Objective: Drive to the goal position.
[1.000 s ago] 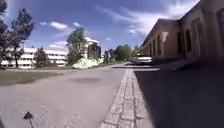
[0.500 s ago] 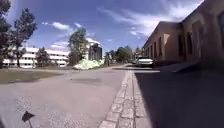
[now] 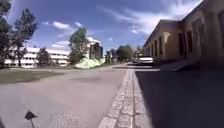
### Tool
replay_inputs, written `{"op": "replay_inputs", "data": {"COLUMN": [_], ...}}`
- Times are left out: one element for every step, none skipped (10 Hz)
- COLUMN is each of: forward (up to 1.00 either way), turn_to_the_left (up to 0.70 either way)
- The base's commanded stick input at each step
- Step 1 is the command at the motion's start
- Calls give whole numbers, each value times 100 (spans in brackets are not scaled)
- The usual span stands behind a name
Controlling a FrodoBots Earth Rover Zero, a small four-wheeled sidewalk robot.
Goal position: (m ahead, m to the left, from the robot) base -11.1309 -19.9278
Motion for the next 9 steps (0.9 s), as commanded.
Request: {"op": "replay_inputs", "data": {"forward": [-17,-17,-17,-17,-17,-17,-17,-17,-17], "turn_to_the_left": [-33,-33,-33,-33,-33,-33,-33,-33,-33]}}
